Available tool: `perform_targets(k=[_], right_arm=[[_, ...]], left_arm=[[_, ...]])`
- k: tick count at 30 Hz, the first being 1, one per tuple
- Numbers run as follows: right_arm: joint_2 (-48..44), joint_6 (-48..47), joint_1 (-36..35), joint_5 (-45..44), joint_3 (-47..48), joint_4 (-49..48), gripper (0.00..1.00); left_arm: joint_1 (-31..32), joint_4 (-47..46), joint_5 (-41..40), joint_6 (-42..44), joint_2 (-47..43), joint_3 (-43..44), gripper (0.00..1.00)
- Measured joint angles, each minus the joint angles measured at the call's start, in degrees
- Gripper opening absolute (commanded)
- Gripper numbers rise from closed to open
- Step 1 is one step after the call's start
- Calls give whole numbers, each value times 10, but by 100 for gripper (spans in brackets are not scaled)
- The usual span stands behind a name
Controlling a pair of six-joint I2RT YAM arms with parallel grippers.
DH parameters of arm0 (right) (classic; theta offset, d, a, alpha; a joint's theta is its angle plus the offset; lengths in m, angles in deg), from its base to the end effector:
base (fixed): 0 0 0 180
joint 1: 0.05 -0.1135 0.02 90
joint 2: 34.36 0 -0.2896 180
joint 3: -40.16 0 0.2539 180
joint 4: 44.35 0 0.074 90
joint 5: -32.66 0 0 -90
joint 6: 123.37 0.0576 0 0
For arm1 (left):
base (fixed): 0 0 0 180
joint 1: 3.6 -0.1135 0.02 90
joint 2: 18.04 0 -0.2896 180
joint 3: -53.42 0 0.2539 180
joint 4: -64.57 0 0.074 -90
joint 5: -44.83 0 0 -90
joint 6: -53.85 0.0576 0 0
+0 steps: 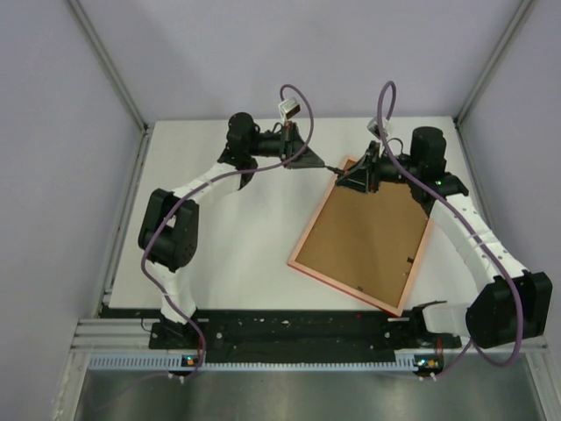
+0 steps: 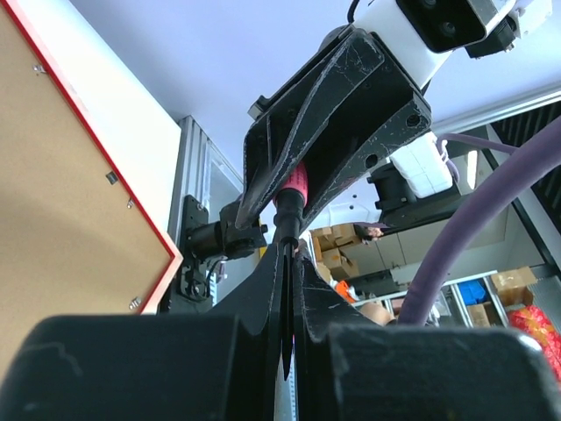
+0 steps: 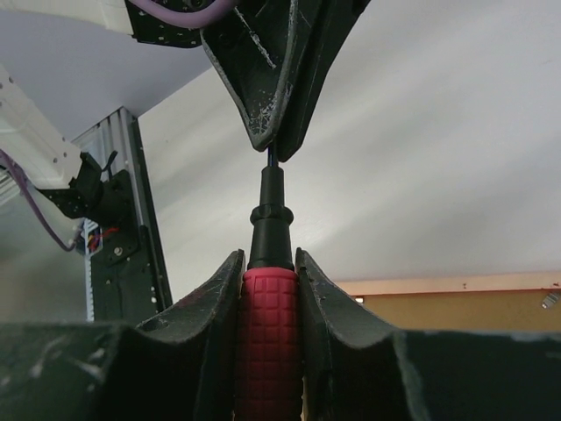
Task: Take the photo out of the frame
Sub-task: Adjust the screwdriver, then release the photo frame item from the photo frame.
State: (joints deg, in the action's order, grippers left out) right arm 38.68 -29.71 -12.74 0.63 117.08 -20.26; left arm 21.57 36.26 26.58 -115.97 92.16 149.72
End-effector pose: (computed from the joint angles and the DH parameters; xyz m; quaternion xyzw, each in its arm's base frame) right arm 0.2692 0.1107 0.3716 -0.3328 0.6934 0.4646 0.4388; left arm 0.3891 -0.2433 0.3472 0.1835 0.6537 -0.7266 0.1049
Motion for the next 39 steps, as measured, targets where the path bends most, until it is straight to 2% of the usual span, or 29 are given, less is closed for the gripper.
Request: perform_targets(k=[4, 5, 7, 13, 15, 19, 24, 30, 39], right_arm=[[0, 12, 0, -3, 0, -3, 0], [0, 16, -1, -5, 0, -2, 0], [0, 18, -4, -19, 2, 9, 0], [1, -7, -7, -101, 31, 85, 0], [2, -14, -7, -146, 41, 112, 0], [19, -35, -7, -242, 66, 160, 0], [90, -52, -12, -367, 89, 212, 0], [183, -56, -22, -451, 89, 263, 0], [250, -54, -35, -474, 102, 286, 0]], left_arm=[[0, 0, -3, 4, 0, 0, 55], [0, 3, -8, 11, 0, 0, 75], [0, 25, -13, 36, 0, 0, 98], [-21, 156, -29, 144, 0, 9, 98], [-35, 242, -45, 216, 0, 28, 98], [-50, 411, -106, 374, 0, 66, 98], [-31, 554, -204, 516, 1, 73, 98], [8, 638, -291, 591, 27, 74, 98], [39, 671, -381, 621, 71, 74, 95]])
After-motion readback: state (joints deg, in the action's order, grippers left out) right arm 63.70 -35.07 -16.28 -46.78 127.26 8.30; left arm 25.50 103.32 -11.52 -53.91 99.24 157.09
